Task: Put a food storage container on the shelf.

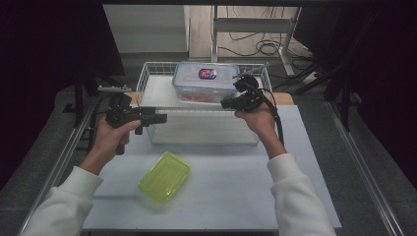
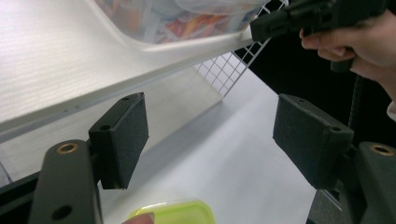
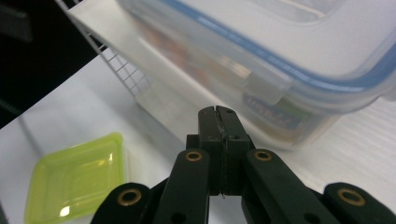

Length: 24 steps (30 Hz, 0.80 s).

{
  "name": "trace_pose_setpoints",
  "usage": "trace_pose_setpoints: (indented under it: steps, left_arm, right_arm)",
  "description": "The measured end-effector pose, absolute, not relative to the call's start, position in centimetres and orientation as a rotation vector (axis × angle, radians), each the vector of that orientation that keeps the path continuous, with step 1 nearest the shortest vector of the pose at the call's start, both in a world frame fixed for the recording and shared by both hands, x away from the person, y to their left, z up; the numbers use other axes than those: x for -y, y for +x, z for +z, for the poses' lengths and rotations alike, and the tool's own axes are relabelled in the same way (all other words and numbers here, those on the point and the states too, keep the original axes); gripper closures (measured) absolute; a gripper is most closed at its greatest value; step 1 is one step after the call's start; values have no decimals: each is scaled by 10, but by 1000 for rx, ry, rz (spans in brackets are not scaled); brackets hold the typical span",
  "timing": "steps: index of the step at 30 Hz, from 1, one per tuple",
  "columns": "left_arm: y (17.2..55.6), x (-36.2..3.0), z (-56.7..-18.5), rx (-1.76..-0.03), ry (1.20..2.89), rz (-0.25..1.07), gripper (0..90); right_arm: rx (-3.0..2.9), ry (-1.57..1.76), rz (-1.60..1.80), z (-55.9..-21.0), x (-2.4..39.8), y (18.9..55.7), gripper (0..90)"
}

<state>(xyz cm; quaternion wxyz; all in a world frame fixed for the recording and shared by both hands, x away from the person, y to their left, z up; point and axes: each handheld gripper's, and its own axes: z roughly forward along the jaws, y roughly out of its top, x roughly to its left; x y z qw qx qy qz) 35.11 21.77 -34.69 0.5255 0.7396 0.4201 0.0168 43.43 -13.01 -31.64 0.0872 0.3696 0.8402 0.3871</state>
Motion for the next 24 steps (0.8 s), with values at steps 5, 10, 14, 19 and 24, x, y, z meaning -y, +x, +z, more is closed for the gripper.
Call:
trace_pose_setpoints:
  steps: [5,10,14,19,24]
  left_arm:
    - [353,-220,-352,-1019,1766,28,255]
    - [355,-220,-355,-1029,1766,29,256]
    - [354,-218,-357,-1028,1766,26,257]
    - [351,-219,-359,-1022,1771,32,256]
    - [343,-221,-362,-1025,1779,49,256]
  right_arm:
    - [-2474,1137,1174,-317,133,444,892]
    - [-2448,1168,1174,-317,135,449,893]
    - [-2438,1176,1184,-318,136,451,892]
    - [-2436,1170,1213,-316,139,446,892]
    - [-2448,1137,1238,-314,144,428,892]
